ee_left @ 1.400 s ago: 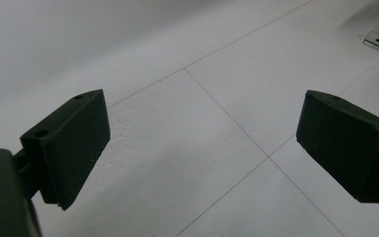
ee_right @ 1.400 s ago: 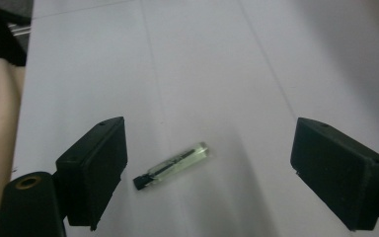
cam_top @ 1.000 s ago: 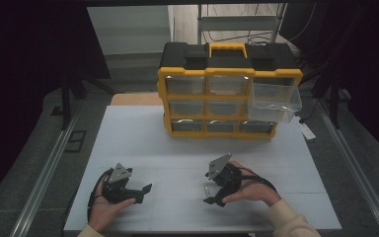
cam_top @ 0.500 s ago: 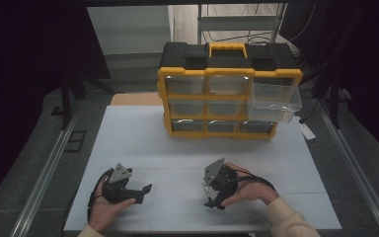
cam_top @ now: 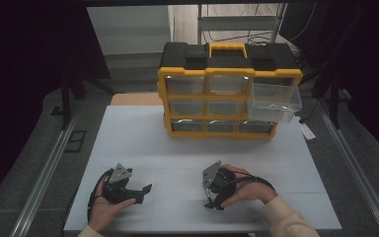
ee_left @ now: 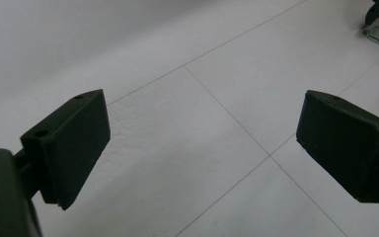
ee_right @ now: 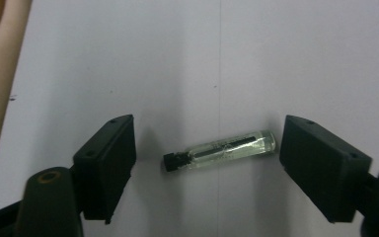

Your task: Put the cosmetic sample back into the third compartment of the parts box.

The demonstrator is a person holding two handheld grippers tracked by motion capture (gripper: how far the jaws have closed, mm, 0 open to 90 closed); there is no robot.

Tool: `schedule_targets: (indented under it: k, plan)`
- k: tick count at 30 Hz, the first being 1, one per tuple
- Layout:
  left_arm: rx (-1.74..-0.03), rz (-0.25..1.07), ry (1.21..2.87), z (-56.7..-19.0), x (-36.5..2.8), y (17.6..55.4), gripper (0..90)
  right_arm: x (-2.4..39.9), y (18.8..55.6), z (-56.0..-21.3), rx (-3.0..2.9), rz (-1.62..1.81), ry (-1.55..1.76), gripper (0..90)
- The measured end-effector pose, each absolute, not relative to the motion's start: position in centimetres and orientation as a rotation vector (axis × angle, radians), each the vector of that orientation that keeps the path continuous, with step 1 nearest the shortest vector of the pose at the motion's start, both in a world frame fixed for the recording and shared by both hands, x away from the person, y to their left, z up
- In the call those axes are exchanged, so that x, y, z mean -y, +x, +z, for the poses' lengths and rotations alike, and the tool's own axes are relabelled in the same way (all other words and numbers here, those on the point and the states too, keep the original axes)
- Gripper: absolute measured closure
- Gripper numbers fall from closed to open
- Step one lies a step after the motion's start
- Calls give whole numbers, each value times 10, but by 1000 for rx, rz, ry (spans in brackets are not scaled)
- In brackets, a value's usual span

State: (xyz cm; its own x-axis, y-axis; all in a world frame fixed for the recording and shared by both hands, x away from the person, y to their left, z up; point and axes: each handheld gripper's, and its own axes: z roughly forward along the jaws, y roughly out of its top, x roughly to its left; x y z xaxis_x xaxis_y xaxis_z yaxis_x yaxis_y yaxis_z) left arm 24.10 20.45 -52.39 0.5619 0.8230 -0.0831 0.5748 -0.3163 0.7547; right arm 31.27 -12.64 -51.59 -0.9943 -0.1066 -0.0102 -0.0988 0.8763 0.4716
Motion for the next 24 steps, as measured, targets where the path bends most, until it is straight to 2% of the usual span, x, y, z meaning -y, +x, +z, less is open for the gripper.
schedule_targets:
  k: [6, 12, 24]
  plan:
    - [-1122, 406, 2028, -525, -204, 241, 69, 128, 316, -516, 2993, -784, 163, 291]
    - [-1119, 411, 2028, -524, -205, 241, 67, 131, 317, -515, 2995, -800, 169, 397]
    - [-1114, 412, 2029, -523, -205, 240, 66, 136, 323, -511, 3005, -867, 88, 405]
